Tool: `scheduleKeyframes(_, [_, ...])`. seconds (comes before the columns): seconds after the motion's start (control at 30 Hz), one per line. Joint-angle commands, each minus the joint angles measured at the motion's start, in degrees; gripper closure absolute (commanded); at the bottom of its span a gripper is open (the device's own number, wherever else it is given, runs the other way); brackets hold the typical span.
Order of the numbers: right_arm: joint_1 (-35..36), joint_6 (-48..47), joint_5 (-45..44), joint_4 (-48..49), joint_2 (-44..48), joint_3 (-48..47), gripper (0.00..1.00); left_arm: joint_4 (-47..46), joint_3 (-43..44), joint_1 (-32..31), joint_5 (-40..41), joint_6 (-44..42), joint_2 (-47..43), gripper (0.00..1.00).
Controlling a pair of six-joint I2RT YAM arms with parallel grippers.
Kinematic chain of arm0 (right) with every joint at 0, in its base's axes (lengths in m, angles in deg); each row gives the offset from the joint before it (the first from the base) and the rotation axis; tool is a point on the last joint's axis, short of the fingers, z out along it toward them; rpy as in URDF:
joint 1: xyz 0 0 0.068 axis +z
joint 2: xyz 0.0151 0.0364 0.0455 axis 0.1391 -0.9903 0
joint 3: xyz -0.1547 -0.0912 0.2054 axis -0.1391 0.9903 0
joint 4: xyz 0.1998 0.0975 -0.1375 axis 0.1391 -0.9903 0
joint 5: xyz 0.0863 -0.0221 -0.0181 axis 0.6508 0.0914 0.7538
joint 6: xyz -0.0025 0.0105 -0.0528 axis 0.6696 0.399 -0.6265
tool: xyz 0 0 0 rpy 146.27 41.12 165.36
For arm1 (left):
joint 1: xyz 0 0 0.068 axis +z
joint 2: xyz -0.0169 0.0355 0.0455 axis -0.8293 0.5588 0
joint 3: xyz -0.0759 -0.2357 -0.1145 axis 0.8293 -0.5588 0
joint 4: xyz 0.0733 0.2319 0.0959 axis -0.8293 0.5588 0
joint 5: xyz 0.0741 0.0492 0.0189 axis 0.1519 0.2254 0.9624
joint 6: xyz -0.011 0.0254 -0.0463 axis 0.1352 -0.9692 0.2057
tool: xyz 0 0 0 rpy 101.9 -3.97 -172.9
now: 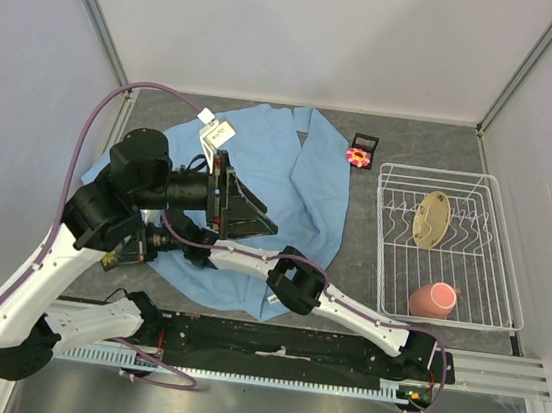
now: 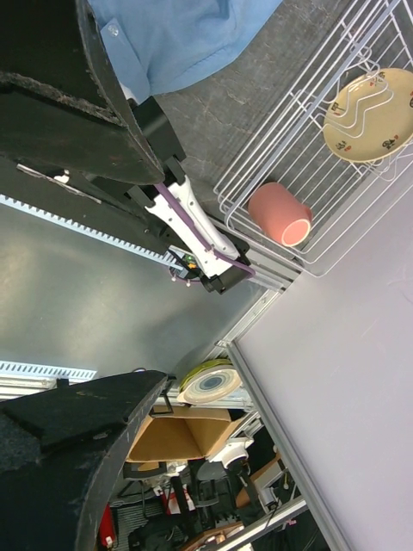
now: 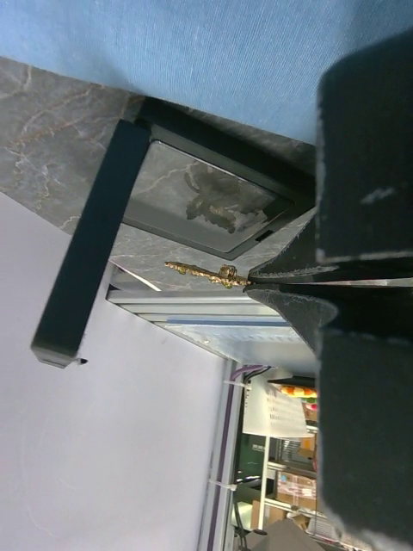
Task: Remove the brooch from the garment
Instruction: Place the brooch in the brooch box.
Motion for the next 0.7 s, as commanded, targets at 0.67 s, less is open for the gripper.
scheduleKeyframes(0.67, [-0.6,-0.5,-1.8,-0.7,-0.7,-2.6,0.70,-2.4,1.3,-0.9,-1.6,0.5,1.0,0.06])
